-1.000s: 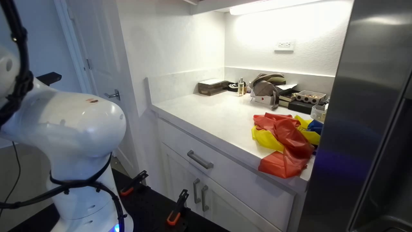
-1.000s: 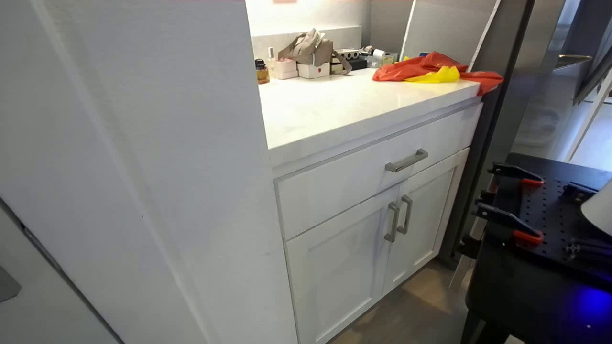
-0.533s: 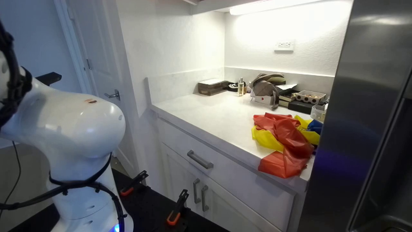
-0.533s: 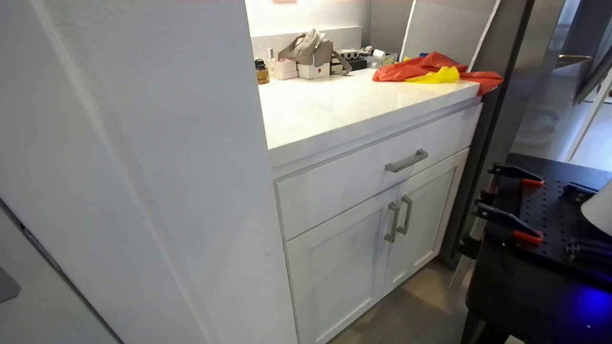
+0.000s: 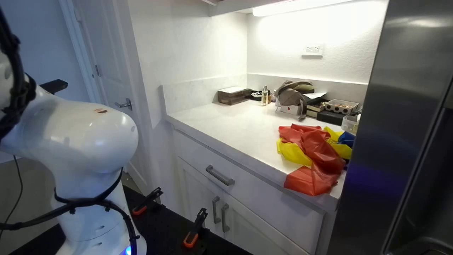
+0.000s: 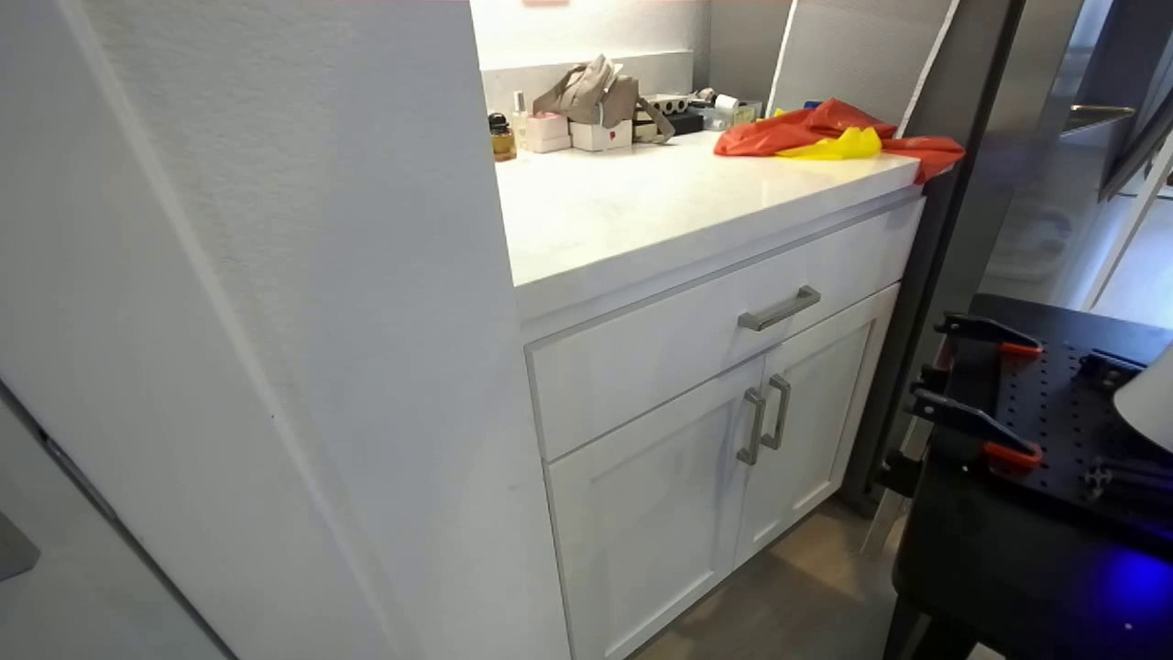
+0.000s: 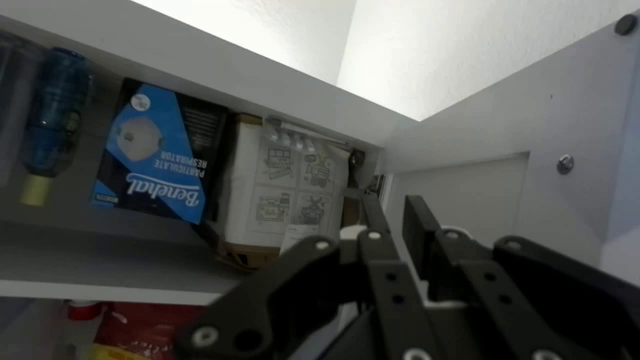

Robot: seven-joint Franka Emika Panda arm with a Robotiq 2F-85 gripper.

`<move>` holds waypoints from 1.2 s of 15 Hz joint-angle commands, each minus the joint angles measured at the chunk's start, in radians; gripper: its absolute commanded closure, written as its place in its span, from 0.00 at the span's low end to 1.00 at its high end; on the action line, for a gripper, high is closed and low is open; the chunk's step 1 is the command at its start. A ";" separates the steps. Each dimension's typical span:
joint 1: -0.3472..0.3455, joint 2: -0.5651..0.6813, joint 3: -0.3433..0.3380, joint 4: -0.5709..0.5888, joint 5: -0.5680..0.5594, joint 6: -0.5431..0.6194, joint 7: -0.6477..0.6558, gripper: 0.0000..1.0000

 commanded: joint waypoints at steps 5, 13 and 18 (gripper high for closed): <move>0.222 0.045 -0.102 -0.023 0.194 0.156 -0.160 1.00; 0.417 0.047 -0.210 -0.004 0.389 0.123 -0.304 1.00; 0.467 0.074 -0.203 -0.005 0.427 0.125 -0.309 1.00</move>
